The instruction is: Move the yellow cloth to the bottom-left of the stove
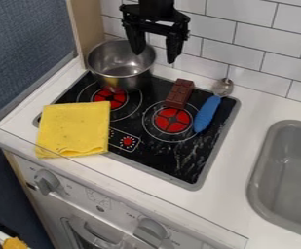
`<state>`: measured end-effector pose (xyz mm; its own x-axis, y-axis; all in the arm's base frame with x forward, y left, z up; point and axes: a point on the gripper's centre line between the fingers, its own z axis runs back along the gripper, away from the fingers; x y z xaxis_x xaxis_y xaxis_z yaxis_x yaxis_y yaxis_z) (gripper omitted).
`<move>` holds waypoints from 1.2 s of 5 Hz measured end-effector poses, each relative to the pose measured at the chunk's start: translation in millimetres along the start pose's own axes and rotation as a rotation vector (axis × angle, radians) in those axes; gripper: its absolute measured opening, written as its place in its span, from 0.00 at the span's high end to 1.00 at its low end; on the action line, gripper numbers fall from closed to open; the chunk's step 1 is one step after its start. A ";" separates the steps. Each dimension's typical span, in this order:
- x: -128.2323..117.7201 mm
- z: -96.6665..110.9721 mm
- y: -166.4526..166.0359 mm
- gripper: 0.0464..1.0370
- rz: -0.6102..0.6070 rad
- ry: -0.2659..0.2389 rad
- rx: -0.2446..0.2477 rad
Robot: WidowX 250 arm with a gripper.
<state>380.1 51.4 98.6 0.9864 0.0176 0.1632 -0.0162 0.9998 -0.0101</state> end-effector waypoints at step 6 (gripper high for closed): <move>-93.2 -21.6 65.3 0.04 -0.113 0.087 0.077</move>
<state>290.7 114.8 61.4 0.9930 -0.0928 0.0730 0.0870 0.9930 0.0793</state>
